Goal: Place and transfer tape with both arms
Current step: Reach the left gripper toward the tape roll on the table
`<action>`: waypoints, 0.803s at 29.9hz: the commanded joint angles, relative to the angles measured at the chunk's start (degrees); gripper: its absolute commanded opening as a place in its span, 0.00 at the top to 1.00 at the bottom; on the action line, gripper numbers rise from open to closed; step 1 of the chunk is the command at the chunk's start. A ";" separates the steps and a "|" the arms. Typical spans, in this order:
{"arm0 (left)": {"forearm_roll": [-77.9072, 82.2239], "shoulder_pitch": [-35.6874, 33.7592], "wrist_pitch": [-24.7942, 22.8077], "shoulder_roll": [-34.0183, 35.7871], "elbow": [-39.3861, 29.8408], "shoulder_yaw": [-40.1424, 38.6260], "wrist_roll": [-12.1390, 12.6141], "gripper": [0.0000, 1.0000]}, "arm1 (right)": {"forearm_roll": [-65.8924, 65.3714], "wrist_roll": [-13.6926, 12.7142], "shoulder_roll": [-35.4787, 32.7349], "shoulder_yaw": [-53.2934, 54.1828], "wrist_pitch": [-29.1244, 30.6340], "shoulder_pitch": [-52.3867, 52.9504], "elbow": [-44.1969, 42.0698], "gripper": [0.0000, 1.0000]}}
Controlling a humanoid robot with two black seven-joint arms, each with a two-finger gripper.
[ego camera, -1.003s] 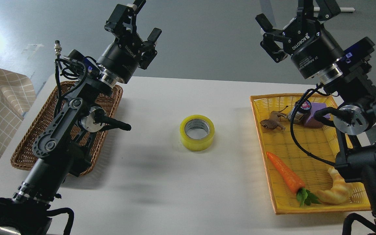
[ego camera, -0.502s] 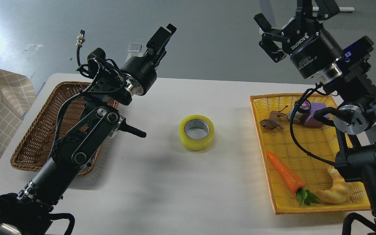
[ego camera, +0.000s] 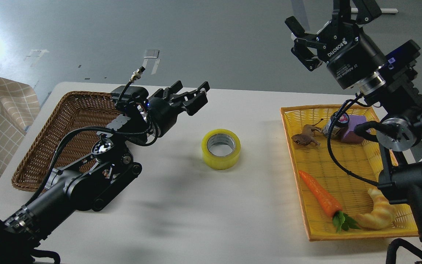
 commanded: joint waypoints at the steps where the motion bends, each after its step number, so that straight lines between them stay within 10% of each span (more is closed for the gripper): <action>1: -0.75 0.57 0.17 0.85 -0.34 0.03 -1.62 0.02 | -0.09 0.24 -0.23 0.26 0.00 -0.17 0.08 0.00; 24: 8.32 -6.02 -1.67 2.09 3.17 14.79 -1.44 0.02 | -0.10 -0.11 -1.29 0.52 -0.09 1.59 0.34 0.00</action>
